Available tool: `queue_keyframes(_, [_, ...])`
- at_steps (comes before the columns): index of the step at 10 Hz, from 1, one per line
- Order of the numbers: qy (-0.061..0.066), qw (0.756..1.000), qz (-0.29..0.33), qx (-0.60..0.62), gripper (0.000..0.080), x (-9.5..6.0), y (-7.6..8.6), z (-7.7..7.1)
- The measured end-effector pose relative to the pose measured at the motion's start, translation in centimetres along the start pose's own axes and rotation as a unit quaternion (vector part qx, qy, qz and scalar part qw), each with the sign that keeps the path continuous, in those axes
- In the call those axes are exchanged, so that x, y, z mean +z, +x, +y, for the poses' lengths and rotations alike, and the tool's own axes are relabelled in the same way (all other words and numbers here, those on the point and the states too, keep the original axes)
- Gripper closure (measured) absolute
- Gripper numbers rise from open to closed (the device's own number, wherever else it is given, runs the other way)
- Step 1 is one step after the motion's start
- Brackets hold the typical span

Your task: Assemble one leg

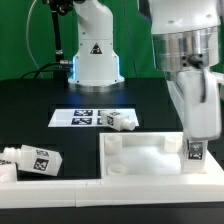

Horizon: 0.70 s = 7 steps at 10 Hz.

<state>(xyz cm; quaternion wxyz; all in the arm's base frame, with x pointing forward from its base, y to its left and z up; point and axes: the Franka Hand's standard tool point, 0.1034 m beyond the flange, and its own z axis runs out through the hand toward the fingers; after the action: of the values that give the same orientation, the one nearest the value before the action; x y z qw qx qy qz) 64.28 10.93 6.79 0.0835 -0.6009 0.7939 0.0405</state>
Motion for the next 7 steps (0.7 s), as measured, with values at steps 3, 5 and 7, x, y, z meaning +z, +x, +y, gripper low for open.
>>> queue_keyframes(3, [0.006, 0.999, 0.000, 0.051, 0.0515, -0.01, -0.03, 0.03])
queue_keyframes(5, [0.007, 0.999, 0.002, 0.045, 0.0515, -0.01, 0.01, 0.01])
queue_keyframes(7, [0.007, 0.999, 0.001, 0.038, 0.0302, -0.05, -0.07, 0.02])
